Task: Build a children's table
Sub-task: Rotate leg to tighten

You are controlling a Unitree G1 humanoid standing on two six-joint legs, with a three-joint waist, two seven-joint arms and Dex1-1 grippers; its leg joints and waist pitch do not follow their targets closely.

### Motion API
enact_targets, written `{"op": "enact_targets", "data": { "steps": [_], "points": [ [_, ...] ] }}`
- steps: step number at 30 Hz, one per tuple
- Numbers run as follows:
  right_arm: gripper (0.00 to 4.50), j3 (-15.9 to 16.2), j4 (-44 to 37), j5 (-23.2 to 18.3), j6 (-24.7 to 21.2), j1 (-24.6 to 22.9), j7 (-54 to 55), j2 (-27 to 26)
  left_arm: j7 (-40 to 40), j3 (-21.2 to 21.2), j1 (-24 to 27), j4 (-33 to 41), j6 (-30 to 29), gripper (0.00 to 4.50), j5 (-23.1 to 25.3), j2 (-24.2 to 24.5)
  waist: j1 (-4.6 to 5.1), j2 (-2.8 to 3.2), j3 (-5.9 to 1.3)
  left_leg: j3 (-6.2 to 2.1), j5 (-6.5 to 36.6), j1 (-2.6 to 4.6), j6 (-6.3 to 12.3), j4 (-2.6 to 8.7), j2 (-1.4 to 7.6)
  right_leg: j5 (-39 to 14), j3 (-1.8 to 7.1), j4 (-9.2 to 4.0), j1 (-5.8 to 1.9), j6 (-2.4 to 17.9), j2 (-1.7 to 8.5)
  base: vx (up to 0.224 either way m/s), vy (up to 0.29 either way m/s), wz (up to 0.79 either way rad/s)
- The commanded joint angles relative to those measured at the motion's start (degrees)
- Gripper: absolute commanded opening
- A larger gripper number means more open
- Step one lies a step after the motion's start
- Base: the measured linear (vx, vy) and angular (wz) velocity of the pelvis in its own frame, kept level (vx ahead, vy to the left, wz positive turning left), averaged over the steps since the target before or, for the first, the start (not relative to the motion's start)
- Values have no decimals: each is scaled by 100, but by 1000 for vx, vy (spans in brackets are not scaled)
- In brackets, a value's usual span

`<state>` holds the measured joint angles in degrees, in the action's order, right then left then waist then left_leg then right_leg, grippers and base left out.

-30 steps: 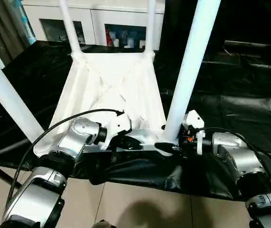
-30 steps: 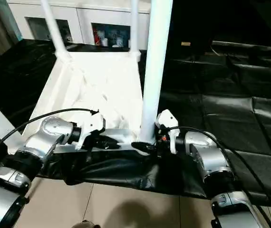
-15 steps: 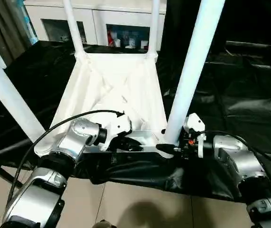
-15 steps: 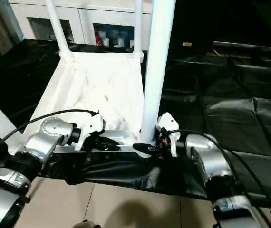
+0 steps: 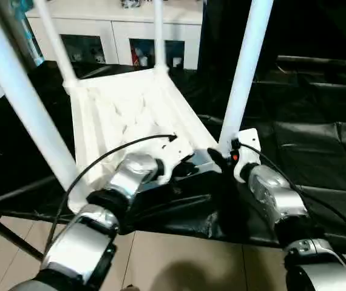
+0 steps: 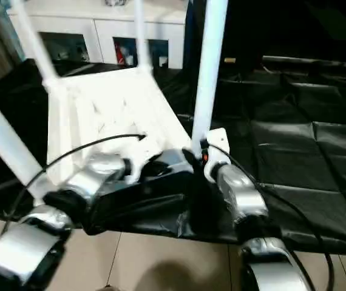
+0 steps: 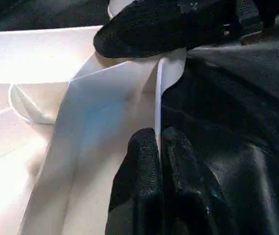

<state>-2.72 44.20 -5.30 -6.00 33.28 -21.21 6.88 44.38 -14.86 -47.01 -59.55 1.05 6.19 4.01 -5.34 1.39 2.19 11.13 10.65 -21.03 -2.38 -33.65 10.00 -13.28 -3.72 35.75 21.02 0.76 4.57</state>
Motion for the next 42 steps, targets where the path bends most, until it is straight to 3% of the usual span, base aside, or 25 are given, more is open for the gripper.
{"op": "enact_targets", "data": {
  "steps": [1,2,3,7,11,12,14,15,17,18,19,25,26,27,34,37,39,40,42],
  "points": [
    [348,458,180,-27,-49,-89,-461,-567,-636,160,-183,-69,76,0,-42,-230,11,-111,-255,-186,1190,65,183,445,374,-1004,319,-551,-143,1150,526,0,0,0],
    [355,514,155,8,4,-94,-552,-537,-568,161,-177,-53,101,0,-53,-210,8,-141,-256,-188,1147,60,217,443,375,-958,316,-539,-153,1160,530,0,0,0],
    [367,671,91,112,153,-108,-792,-450,-379,165,-161,-11,171,0,-85,-154,-5,-121,-261,-184,1081,52,273,430,369,-911,313,-532,-158,1171,539,0,0,0],
    [381,881,-116,91,305,-209,-1705,-81,307,109,-5,172,541,0,-185,53,-19,-132,-253,-177,1032,32,397,418,361,-953,308,-545,-171,1148,540,0,0,0],
    [381,943,-243,31,421,-251,-2381,241,1095,15,211,381,681,0,-249,309,-31,-122,-262,-181,913,10,498,420,389,-735,287,-502,-191,1203,531,0,0,0],
    [381,955,-387,-47,448,-277,-2918,521,1655,-8,380,598,712,0,-353,524,-32,-72,-270,-182,893,21,504,414,399,-616,282,-486,-182,1276,522,0,0,0],
    [381,962,-479,-75,449,-300,-3252,681,1958,1,461,728,697,0,-449,632,-37,-83,-290,-172,776,8,552,394,407,-315,279,-444,-194,1343,504,0,0,0],
    [381,973,-523,-87,446,-314,-3372,744,2075,5,491,779,693,0,-490,671,-40,-77,-309,-158,626,6,678,362,407,150,272,-389,-184,1485,492,0,0,0],
    [381,1067,-747,-143,363,-406,-3912,1030,2542,-9,600,997,609,0,-621,848,-66,-70,-335,-147,455,2,790,325,404,562,270,-336,-181,1567,489,0,0,0],
    [381,1122,-847,-148,338,-466,-4166,1175,2713,-14,645,1082,601,0,-653,923,-87,-29,-358,-154,368,-1,869,303,415,841,263,-306,-170,1603,486,0,0,0],
    [381,1162,-891,-109,379,-521,-4339,1316,2788,-23,673,1125,627,0,-644,974,-82,-80,-346,-144,320,-20,943,294,411,999,252,-290,-165,1625,469,0,0,0],
    [367,1180,-973,-103,342,-617,-4704,1602,2953,16,828,1386,511,0,-699,1100,-109,-70,-311,-135,673,2,774,324,429,218,263,-360,-144,1588,500,0,0,0],
    [367,1180,-973,-103,342,-617,-4704,1602,2953,16,828,1386,511,0,-699,1100,-112,-18,-312,-139,693,10,742,325,432,177,267,-359,-135,1590,505,0,0,0],
    [349,1112,-991,-180,292,-595,-4708,1595,3057,16,874,1460,457,0,-720,1119,-104,-54,-314,-140,702,-2,708,330,426,181,268,-361,-149,1588,503,0,0,0],
    [294,1093,-1108,-330,165,-665,-4701,1490,3076,54,922,1600,336,0,-707,1153,-113,-34,-327,-135,629,2,697,318,414,360,263,-346,-145,1615,492,0,0,0],
    [279,1105,-1192,-386,23,-829,-4644,1377,2690,97,911,1545,257,0,-620,1042,-115,-96,-328,-132,567,-2,730,316,415,435,263,-329,-153,1601,487,0,0,0],
    [276,1106,-1092,-293,-66,-833,-4349,1299,2295,97,851,1374,211,0,-472,958,-116,-78,-309,-130,595,1,736,322,414,207,261,-359,-130,1574,495,0,0,0],
    [274,1081,-937,-181,-48,-794,-3978,1195,1906,113,785,1201,205,0,-356,876,-117,-64,-303,-134,656,7,703,329,417,68,262,-379,-129,1556,499,0,0,0],
    [274,976,-653,-53,-60,-697,-3232,984,1301,174,663,950,148,0,-247,686,-81,-43,-273,-146,980,39,450,369,410,-546,277,-455,-117,1461,516,0,0,0]
  ]
}}
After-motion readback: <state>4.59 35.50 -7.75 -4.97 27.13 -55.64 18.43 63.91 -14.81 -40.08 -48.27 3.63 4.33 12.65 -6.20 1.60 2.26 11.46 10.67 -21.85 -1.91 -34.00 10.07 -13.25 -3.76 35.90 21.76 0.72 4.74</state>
